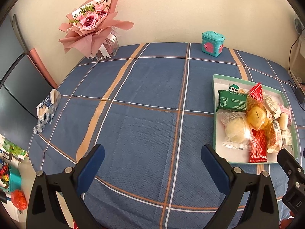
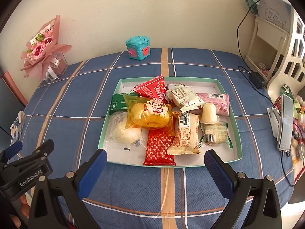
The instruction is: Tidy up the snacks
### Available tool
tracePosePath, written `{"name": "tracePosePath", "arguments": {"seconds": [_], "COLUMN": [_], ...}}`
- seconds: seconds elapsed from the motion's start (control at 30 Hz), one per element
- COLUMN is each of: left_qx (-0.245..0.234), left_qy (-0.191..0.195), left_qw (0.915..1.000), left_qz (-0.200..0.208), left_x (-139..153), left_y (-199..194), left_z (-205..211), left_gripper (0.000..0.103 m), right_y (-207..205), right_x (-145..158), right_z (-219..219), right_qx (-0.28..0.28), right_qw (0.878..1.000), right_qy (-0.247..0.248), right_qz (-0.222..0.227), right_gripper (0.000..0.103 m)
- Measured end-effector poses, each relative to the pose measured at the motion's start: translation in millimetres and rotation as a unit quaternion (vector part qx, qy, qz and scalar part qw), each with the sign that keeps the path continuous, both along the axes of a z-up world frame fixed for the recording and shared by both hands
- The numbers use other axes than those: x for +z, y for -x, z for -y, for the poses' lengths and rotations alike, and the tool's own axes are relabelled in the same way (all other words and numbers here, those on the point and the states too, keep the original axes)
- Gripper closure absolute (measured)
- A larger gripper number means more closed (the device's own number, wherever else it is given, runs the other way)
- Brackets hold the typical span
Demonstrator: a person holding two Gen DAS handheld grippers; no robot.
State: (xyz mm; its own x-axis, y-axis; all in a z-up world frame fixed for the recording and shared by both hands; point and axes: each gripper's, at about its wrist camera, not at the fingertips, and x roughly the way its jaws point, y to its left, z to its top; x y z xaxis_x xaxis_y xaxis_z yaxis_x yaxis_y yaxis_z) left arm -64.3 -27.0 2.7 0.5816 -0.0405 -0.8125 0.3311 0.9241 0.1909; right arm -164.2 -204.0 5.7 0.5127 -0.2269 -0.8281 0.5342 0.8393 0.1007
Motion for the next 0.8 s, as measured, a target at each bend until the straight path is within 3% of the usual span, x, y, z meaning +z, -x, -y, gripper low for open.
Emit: {"name": "tracePosePath", "arguments": {"seconds": [0.8], "left_qx": [-0.013], "left_qy": [0.008], "left_qw": [0.9998], "left_qz": [-0.010], "left_x": [5.0], "left_y": [1.1], "left_z": [-7.4], "left_gripper": [0.002], "right_y": [2.0], "right_x": [2.3], "right_z": [0.1], "right_qx": [-0.012], "right_qw": [1.000], "right_qy": [-0.001], "right_qz": [-0.007], "right_gripper": [0.000]}}
